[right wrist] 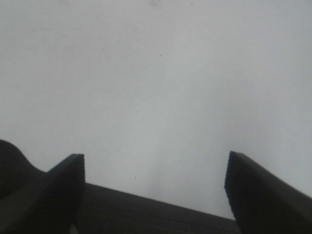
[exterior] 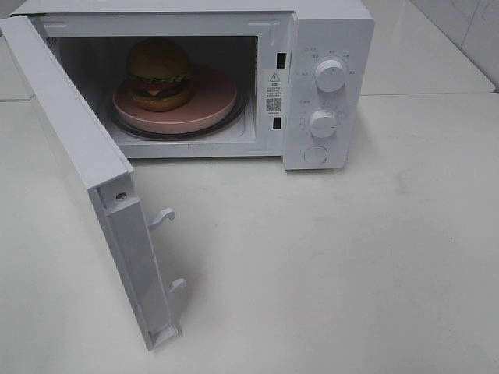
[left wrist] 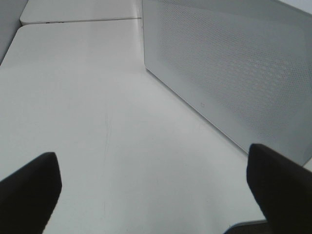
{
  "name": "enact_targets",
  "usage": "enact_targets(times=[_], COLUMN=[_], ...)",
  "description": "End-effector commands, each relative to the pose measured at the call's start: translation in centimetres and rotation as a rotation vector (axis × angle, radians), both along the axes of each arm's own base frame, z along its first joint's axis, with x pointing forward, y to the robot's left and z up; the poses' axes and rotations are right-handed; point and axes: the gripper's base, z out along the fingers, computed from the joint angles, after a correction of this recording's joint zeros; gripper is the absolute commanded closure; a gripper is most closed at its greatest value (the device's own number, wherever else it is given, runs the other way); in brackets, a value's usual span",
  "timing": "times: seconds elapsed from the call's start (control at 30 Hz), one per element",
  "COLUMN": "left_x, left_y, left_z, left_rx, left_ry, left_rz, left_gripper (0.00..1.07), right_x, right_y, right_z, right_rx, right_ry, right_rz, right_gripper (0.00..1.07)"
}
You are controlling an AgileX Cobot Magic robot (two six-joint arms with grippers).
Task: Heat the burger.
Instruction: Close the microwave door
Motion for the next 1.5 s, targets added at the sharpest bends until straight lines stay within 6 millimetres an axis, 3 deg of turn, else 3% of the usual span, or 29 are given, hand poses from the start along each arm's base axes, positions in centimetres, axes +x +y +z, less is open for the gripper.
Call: enact_targets(times=[0.03, 0.7, 1.5], left_x=[-0.2, -0.2, 0.0], left_y=[0.0, 0.0, 0.0], left_z=[0.0, 0.0, 0.1], left_rx=[-0.002, -0.002, -0.002], left_ry=[-0.030, -0.030, -0.016], left_rz=[-0.002, -0.002, -0.002], left_gripper=[0.10, 0.10, 0.10], right_x=[-0.8, -6.3, -5.8], right_y=[-0.3, -0.4, -0.1], right_z=[-0.7, -1.2, -1.7], right_rx=[0.025, 0.192, 0.228], right_ry=[-0.026, -0.399, -0.429], right_rz=[-0.038, -0.136, -0.128], right_gripper=[0.31, 0.31, 0.31])
